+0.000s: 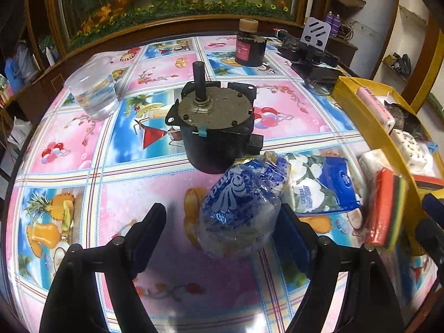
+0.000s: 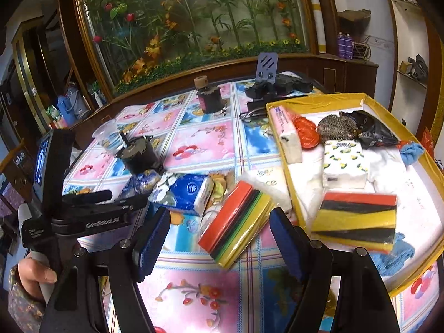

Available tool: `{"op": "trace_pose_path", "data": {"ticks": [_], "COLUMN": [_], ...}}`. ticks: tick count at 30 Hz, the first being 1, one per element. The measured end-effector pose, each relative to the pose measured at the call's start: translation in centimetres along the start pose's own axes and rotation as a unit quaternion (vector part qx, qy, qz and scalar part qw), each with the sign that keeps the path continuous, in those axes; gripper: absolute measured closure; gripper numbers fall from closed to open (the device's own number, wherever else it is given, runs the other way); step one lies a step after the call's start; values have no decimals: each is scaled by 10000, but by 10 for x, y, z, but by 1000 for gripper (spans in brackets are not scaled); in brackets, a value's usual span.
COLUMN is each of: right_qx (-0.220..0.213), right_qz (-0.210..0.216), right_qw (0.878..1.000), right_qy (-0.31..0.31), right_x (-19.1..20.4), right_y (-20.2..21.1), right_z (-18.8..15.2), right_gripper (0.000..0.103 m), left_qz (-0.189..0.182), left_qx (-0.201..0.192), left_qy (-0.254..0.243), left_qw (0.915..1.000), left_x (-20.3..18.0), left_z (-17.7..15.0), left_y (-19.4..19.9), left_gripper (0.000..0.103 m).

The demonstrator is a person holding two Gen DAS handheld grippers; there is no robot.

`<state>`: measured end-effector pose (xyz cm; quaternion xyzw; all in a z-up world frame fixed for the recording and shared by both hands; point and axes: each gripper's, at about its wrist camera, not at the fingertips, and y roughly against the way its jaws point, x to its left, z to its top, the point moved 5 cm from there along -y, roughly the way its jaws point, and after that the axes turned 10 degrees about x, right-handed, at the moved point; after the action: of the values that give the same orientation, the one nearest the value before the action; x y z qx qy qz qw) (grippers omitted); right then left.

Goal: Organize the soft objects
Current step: 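Grasp the blue-white bag with the left tool while the right tool grasps the sponge pack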

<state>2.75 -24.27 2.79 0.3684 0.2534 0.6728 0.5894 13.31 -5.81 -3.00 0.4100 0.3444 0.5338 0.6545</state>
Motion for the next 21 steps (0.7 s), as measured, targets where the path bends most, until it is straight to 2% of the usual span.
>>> {"op": "trace_pose_path", "data": {"ticks": [2,4,6,17,21], "right_qx": [79,150,220,712,730], "right_qz": [-35,-150,-289,-886,-1130], "right_qw": [10000,9998,9993,9934,9909], "right_qy": [29,54,69,-167,-102], "right_x": [3,5,6,-6,-4], "right_y": [-4,-8,-12,-42,-52], "right_z": [-3,-5,-6,-1,8], "right_gripper": [25,25,25,24,24], "left_qz": [-31,153,82,3,-20], "left_qx": [94,42,56,-203,-234], "left_qy": [-9,-75,-102,-25,-18], "left_qw": [10000,9998,9999,9998,9997], "left_x": [-2,-4,-5,-1,-1], "left_z": [-1,-3,-4,-4,-5], "left_y": [-5,-4,-3,17,19], "left_gripper": [55,57,62,63,63]}}
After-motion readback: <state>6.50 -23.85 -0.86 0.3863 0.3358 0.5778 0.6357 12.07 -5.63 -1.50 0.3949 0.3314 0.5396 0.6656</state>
